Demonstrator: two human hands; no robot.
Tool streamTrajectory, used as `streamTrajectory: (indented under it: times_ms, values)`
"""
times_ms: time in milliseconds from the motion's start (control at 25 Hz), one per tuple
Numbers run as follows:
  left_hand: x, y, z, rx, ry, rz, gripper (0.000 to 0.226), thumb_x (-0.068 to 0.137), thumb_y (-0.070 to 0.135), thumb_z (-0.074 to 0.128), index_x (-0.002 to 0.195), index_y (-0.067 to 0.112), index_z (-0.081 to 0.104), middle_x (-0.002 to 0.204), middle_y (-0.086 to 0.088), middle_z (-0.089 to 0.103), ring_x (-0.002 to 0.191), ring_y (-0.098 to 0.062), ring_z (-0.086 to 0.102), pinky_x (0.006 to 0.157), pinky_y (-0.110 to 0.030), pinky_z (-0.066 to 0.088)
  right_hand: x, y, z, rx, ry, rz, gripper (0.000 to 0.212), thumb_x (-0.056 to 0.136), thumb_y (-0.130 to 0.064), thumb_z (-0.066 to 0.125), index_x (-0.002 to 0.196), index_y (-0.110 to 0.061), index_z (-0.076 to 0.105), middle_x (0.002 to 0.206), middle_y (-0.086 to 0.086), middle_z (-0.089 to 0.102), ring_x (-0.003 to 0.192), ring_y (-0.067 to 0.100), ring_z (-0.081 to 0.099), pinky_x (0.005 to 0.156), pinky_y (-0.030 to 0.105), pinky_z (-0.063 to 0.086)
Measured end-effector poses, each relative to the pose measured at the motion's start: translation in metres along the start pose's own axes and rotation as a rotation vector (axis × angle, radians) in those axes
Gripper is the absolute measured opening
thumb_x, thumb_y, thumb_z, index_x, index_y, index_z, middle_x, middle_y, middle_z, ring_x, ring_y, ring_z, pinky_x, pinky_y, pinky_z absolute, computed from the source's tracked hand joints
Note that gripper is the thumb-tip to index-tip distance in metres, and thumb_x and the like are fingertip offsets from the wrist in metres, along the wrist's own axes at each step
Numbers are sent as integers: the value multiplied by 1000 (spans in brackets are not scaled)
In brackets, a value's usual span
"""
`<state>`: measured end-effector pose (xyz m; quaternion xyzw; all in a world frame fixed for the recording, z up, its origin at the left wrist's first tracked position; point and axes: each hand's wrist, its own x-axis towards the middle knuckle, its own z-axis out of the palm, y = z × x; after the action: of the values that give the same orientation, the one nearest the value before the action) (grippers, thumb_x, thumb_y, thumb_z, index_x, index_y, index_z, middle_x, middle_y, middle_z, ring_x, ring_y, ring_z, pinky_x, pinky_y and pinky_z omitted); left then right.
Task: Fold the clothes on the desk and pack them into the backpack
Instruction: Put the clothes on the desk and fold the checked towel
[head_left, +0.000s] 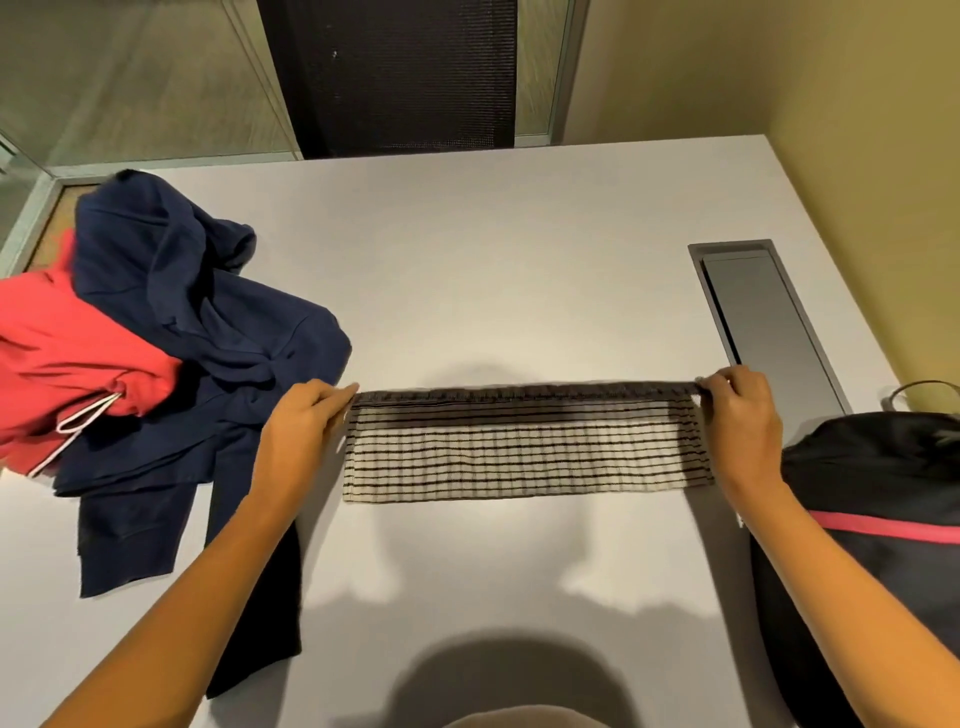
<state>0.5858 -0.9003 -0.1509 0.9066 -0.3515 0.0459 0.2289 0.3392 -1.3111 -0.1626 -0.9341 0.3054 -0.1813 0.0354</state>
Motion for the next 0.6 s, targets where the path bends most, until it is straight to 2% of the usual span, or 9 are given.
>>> streamTrajectory:
  times_ms: [120, 240, 320, 480, 600]
  values:
    - [-38, 7, 0, 26, 4, 52, 44, 78, -7, 72, 120, 5, 66, 100, -6, 63, 89, -21, 57, 74, -29, 49, -33, -3, -10, -50, -29, 47, 28, 71, 21, 68, 95, 9, 66, 95, 24, 60, 85, 42, 55, 50, 38, 43]
    - [-64, 12, 1, 69, -11, 95, 44, 71, -10, 77, 112, 5, 70, 95, -8, 66, 81, -25, 60, 65, -32, 50, -55, -5, -15, -80, -70, 57, 33, 65, 26, 67, 93, 9, 65, 95, 23, 59, 81, 42, 54, 47, 37, 42]
    - [-76, 15, 3, 82, -28, 112, 43, 69, -11, 78, 109, 4, 71, 96, -9, 67, 82, -27, 62, 66, -34, 52, -65, -7, -16, -93, -111, 54, 32, 63, 25, 69, 90, 8, 65, 98, 24, 58, 82, 42, 55, 46, 37, 45]
    - [-92, 10, 13, 78, -74, 48, 44, 70, -7, 79, 111, 6, 70, 104, -7, 66, 90, -27, 63, 72, -36, 55, -83, -13, -19, -108, -191, 31, 33, 59, 24, 74, 88, 9, 64, 105, 28, 58, 83, 44, 57, 43, 38, 48]
    - [-99, 5, 18, 80, -110, 24, 42, 71, -6, 79, 110, 6, 69, 105, -6, 66, 87, -25, 64, 70, -36, 55, -91, -13, -17, -114, -243, 6, 37, 57, 25, 74, 88, 10, 63, 111, 30, 57, 84, 46, 59, 41, 38, 49]
